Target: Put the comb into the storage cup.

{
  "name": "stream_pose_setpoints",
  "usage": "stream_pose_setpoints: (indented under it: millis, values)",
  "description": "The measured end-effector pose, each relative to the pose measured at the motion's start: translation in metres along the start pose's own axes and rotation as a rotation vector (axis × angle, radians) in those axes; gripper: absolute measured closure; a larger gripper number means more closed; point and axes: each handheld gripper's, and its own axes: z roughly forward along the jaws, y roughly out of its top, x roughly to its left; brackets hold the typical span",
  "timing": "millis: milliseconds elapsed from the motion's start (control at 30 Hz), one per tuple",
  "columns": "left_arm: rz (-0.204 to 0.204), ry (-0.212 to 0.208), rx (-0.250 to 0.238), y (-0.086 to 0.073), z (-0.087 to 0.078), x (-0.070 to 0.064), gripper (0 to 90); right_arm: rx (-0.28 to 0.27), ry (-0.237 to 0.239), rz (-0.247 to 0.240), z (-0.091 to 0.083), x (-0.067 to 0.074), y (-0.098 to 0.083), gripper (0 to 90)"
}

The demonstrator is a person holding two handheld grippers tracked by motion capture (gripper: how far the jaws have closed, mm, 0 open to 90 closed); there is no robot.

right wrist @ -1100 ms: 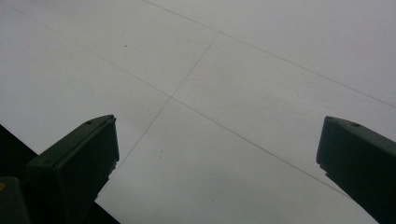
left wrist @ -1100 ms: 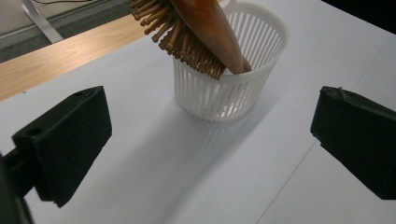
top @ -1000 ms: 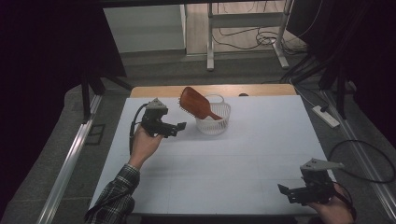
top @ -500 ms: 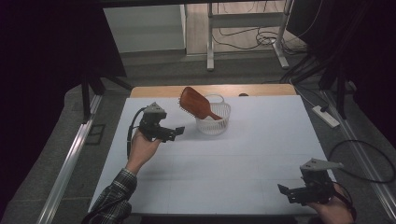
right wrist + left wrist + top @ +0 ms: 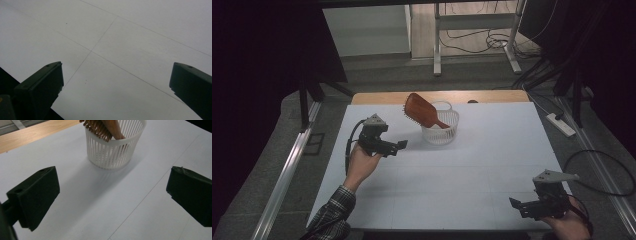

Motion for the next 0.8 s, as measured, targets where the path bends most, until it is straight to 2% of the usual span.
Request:
stream_pose_setpoints:
  millis: [800]
  values:
    - [0.011,0.004,0.011,-0.011,-0.012,-0.01,0.0,0.001,0.002,-0.005,0.0,0.001,0.0,0.0]
